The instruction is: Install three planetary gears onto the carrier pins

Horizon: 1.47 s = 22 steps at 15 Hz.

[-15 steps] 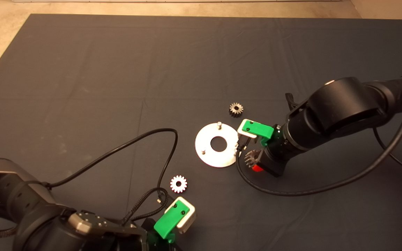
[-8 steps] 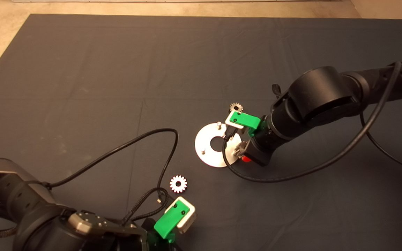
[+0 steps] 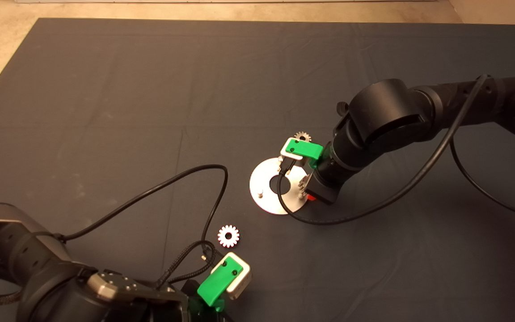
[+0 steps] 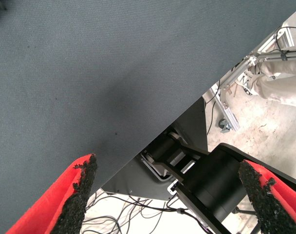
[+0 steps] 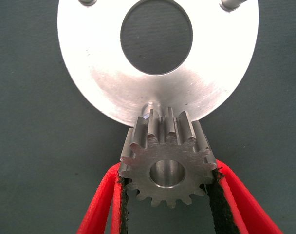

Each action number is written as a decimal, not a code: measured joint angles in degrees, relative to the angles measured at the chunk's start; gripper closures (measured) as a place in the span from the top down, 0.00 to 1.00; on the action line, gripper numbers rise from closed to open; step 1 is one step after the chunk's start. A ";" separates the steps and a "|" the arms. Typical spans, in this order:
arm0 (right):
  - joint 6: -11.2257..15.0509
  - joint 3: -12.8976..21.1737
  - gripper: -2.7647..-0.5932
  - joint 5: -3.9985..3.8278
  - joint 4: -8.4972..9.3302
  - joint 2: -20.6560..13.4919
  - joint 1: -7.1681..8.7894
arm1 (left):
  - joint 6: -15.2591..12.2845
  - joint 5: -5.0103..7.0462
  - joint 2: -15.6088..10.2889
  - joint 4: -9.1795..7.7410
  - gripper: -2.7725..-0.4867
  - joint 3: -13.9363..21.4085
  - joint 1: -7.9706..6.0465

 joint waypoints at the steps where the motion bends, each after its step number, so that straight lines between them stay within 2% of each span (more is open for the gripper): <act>1: -0.89 -0.73 0.14 -0.01 0.09 0.15 0.00 | 0.00 0.00 0.00 0.00 0.69 0.00 0.00; 5: -1.24 -1.73 0.14 -0.14 0.18 0.45 -0.15 | 0.00 0.00 -0.02 0.05 0.69 0.00 0.00; 6: -1.27 -2.28 0.14 -0.38 0.24 1.05 -0.17 | 0.00 -0.02 0.00 0.07 0.69 0.00 0.00; 9: -1.44 -2.71 0.14 -0.01 0.27 2.38 -0.37 | 0.00 0.00 -0.02 0.16 0.69 0.00 0.00; 11: -1.44 -2.77 0.14 -0.05 0.30 2.32 -0.78 | 0.00 0.00 -0.02 0.20 0.69 0.00 0.00; 12: -1.44 -2.86 0.14 -0.40 0.33 2.32 -1.00 | 0.00 -0.02 -0.02 0.20 0.69 0.00 0.00; 22: -1.44 -2.86 0.14 -0.63 0.38 2.34 -2.06 | 0.00 0.00 -0.01 0.33 0.69 0.00 0.00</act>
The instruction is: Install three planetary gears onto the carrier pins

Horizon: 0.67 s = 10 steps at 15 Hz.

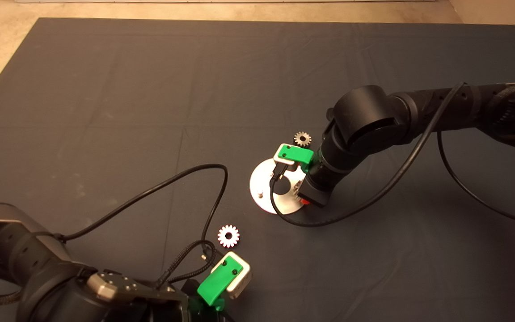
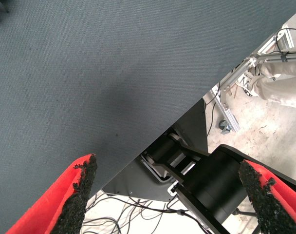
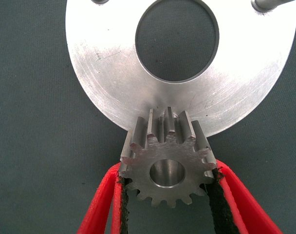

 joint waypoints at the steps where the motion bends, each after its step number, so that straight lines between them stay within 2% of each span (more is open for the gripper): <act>1: 0.00 0.00 0.14 0.01 0.00 -0.01 -0.01 | 0.00 0.00 0.01 0.02 0.69 0.00 0.00; 7: -0.02 -0.54 0.14 0.04 0.01 -0.02 -0.86 | -0.02 0.00 -0.02 0.07 0.69 0.00 0.00; 10: -0.05 -0.89 0.14 0.01 0.01 0.00 -0.75 | 0.00 0.00 0.00 0.07 0.69 0.00 0.00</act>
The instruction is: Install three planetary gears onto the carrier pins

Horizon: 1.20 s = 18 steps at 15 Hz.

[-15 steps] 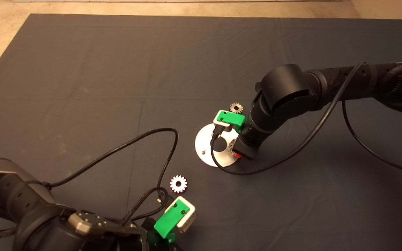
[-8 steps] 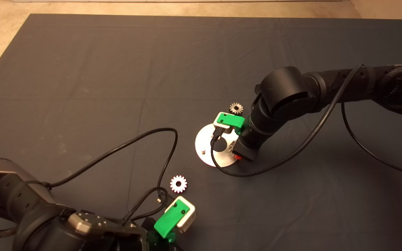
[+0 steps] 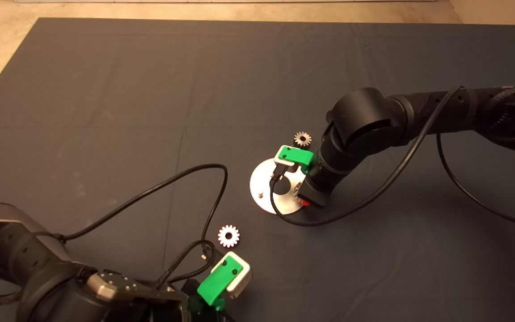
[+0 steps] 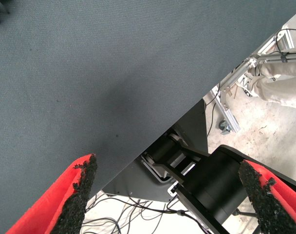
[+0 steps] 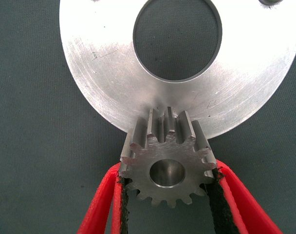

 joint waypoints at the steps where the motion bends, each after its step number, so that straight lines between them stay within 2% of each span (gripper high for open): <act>1: -0.06 -0.02 0.14 0.00 0.00 0.00 0.00 | -0.02 0.00 -0.02 0.00 0.69 0.00 0.00; 4: -0.20 -0.55 0.14 0.24 0.18 0.01 0.09 | -0.02 0.00 -0.02 0.00 0.69 0.00 0.00; 8: -1.90 -1.97 0.13 0.27 0.62 0.01 0.13 | -0.01 0.00 -0.02 0.01 0.69 0.00 0.00; 18: -2.07 -2.47 0.14 0.20 0.60 0.01 -0.03 | -0.02 0.00 -0.02 0.01 0.69 0.00 0.00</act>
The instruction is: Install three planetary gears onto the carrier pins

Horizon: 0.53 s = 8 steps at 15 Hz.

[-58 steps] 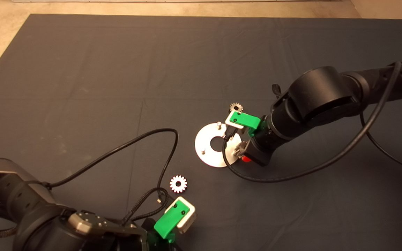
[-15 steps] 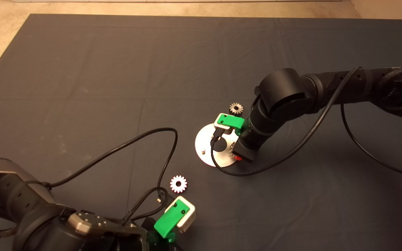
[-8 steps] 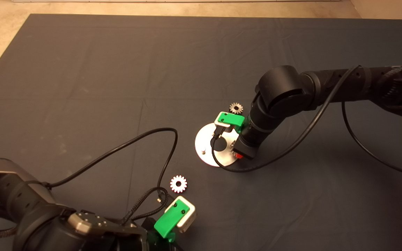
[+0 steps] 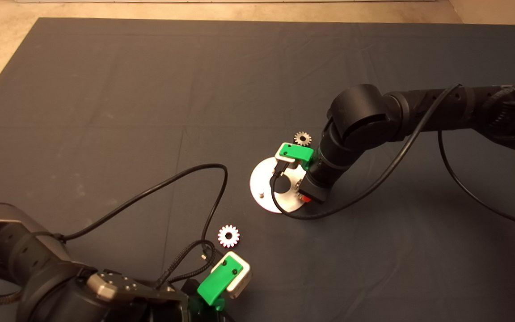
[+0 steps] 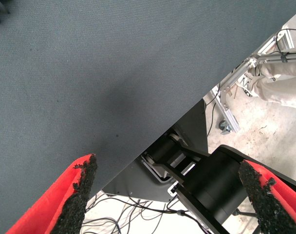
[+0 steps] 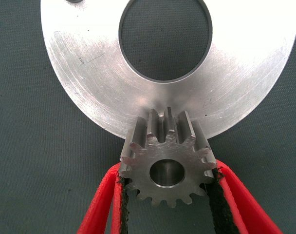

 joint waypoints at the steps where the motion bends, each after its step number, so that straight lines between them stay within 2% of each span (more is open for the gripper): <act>1: -0.02 0.00 0.14 0.00 0.00 -0.01 -0.02 | 0.00 0.00 0.00 0.00 0.69 0.00 0.00; 8: -0.02 0.00 0.15 0.00 0.00 -0.01 -0.02 | 0.00 0.00 0.00 0.24 0.69 0.00 0.00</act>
